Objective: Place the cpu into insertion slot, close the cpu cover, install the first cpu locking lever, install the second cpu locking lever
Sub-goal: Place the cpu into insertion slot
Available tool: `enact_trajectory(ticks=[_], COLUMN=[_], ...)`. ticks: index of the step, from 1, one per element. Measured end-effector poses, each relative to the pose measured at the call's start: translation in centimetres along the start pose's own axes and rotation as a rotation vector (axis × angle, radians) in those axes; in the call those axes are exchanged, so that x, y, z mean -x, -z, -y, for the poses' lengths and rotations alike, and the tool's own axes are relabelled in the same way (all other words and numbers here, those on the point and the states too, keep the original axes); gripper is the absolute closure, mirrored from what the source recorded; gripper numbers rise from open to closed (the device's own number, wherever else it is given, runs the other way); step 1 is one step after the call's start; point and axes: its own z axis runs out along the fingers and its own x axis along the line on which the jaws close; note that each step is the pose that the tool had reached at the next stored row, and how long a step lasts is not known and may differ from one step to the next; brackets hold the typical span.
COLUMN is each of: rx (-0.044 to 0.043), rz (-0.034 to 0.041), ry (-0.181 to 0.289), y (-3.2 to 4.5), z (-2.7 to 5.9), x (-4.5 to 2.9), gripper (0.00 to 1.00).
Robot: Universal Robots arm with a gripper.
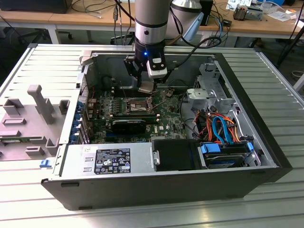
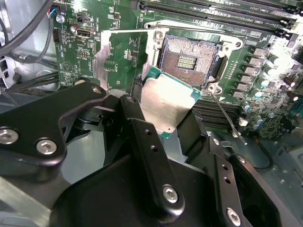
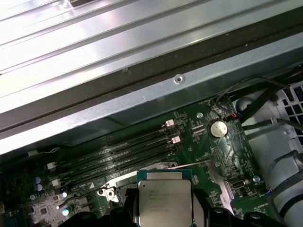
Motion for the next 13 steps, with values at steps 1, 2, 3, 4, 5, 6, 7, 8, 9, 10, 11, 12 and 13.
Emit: enact_trajectory(ticks=[1, 2, 3, 4, 5, 6, 7, 8, 9, 10, 11, 12, 13], rx=[0.0, 0.0001, 0.0001, 0.0001, 0.0001, 0.0002, 0.0001, 0.0002, 0.0002, 0.0002, 0.0002, 0.0003, 0.0003], rz=[0.0001, 0.0002, 0.0003, 0.0005, 0.0006, 0.0007, 0.0008, 0.0009, 0.0011, 0.0012, 0.0013, 0.0014, 0.0015], ry=[-0.001, -0.003, -0.004, -0.006, -0.007, -0.008, -0.009, -0.011, -0.012, -0.013, -0.015, -0.016, -0.017], y=[0.0, 0.0, 0.0, 0.0, 0.0, 0.0, 0.0, 0.0, 0.0, 0.0, 0.0, 0.0, 0.0], z=[0.0, 0.0, 0.0, 0.0, 0.0, 0.0, 0.0, 0.0, 0.0, 0.0, 0.0, 0.0, 0.0], x=[0.0, 0.0, 0.0, 0.0, 0.0, 0.0, 0.0, 0.0, 0.0, 0.0, 0.0, 0.0, 0.0], gripper=[0.46, 0.46, 0.46, 0.46, 0.46, 0.46, 0.46, 0.46, 0.46, 0.46, 0.46, 0.46, 0.46])
